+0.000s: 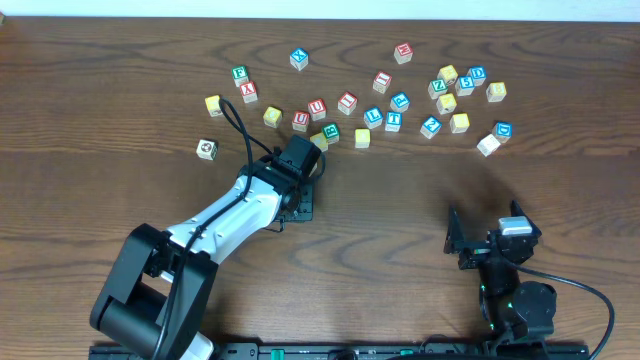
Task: Spell out NEURIPS
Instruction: 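Align the E block beside the N block and lower it, then open the left gripper and lift away from the blocks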
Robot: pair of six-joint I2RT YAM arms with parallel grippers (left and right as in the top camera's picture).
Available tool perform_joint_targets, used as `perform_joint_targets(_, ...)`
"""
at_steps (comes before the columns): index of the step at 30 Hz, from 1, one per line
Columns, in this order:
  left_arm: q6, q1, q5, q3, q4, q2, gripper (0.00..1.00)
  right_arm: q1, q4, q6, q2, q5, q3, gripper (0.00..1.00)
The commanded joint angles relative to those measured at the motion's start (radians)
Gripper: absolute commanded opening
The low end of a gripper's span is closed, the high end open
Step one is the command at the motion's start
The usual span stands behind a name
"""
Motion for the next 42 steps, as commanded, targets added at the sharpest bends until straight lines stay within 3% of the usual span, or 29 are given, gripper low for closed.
perform_joint_targets(1, -0.005, -0.001, -0.017, -0.011, -0.001, 0.013, 0.08, -0.005, -0.005, 0.007, -0.002, -0.002, -0.001, 0.99)
perform_joint_targets(16, -0.005, -0.001, -0.016, -0.026, 0.010, 0.013, 0.09, -0.005, -0.005, 0.007, -0.002, -0.002, -0.001, 0.99)
perform_joint_targets(20, -0.005, -0.001, -0.016, -0.026, 0.010, 0.013, 0.22, -0.005, -0.005, 0.007, -0.002, -0.002, -0.001, 0.99)
perform_joint_targets(28, -0.005, -0.001, -0.016, -0.026, 0.017, 0.013, 0.31, -0.005, -0.005, 0.007, -0.001, -0.002, -0.001, 0.99)
perform_joint_targets(31, -0.005, -0.001, -0.016, -0.024, 0.017, 0.013, 0.41, -0.005, -0.005, 0.007, -0.001, -0.002, -0.001, 0.99)
perform_joint_targets(42, -0.001, -0.001, -0.016, -0.009, 0.009, -0.006, 0.42, -0.005, -0.005, 0.007, -0.001, -0.002, -0.001, 0.99)
